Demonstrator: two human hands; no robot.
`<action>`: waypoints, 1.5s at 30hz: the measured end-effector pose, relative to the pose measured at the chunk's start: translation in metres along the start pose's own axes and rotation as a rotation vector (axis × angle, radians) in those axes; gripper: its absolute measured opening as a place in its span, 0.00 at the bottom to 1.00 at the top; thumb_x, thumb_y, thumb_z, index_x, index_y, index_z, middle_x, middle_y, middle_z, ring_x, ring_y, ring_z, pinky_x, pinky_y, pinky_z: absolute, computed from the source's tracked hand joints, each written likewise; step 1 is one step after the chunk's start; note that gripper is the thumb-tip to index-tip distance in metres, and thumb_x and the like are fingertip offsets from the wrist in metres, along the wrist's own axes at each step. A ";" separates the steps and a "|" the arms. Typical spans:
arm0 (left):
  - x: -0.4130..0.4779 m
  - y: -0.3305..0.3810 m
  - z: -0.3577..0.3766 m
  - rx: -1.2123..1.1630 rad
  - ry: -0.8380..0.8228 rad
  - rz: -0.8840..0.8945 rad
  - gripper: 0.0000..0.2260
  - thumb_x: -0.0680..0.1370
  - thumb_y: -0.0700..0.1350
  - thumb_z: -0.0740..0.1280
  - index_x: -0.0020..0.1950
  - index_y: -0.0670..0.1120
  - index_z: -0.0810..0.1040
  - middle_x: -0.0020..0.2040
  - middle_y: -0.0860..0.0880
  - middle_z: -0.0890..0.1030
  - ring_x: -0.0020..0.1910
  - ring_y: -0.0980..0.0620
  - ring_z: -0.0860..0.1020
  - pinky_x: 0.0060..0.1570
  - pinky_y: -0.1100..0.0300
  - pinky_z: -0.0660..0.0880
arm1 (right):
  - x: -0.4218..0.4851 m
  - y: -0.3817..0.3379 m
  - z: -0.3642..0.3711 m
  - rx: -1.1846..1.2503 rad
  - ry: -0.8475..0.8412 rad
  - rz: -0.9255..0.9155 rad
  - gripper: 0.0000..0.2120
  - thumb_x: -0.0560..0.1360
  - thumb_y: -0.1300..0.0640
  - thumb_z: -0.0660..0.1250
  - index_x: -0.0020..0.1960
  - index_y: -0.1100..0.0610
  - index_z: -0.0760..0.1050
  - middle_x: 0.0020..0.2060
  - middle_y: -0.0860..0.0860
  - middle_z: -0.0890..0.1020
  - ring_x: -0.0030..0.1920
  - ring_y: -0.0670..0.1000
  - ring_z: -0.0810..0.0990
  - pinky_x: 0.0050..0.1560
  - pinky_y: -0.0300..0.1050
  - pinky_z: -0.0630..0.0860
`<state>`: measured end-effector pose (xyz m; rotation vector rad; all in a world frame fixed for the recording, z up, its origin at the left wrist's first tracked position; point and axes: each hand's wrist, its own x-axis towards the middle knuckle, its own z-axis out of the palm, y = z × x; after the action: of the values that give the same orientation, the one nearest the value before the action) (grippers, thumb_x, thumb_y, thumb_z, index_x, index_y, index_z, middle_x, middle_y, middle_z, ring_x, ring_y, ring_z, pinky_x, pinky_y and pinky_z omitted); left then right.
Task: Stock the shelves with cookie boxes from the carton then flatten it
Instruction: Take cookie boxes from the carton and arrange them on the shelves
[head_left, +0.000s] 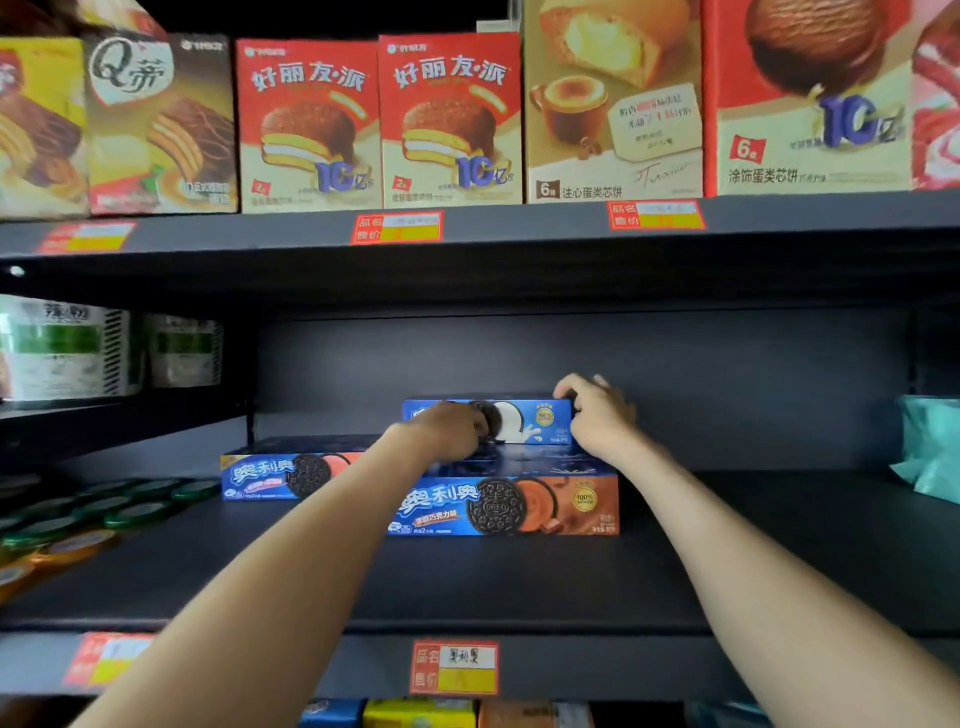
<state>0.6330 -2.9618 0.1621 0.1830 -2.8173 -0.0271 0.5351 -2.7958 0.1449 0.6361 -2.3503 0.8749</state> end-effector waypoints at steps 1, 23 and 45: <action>0.002 0.000 0.000 0.001 -0.006 0.002 0.19 0.79 0.38 0.56 0.66 0.51 0.74 0.66 0.45 0.74 0.61 0.45 0.74 0.56 0.58 0.69 | -0.001 0.002 -0.002 -0.034 -0.008 0.000 0.21 0.71 0.70 0.57 0.57 0.49 0.73 0.57 0.53 0.73 0.61 0.57 0.71 0.58 0.49 0.65; 0.024 0.012 0.001 0.082 -0.035 0.025 0.22 0.78 0.36 0.56 0.71 0.50 0.69 0.68 0.42 0.71 0.65 0.43 0.71 0.63 0.56 0.67 | -0.004 0.012 -0.002 0.202 -0.101 0.044 0.17 0.82 0.57 0.54 0.62 0.64 0.75 0.60 0.59 0.72 0.61 0.57 0.71 0.53 0.40 0.64; -0.071 0.037 -0.024 -0.207 0.359 -0.041 0.13 0.78 0.42 0.57 0.56 0.43 0.78 0.51 0.40 0.81 0.49 0.39 0.78 0.46 0.55 0.74 | -0.062 -0.057 -0.049 0.072 0.004 -0.067 0.13 0.74 0.67 0.57 0.51 0.60 0.79 0.51 0.57 0.82 0.51 0.58 0.78 0.47 0.46 0.74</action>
<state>0.7026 -2.9156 0.1646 0.1773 -2.4333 -0.2661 0.6304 -2.7853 0.1617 0.7375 -2.2890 0.9335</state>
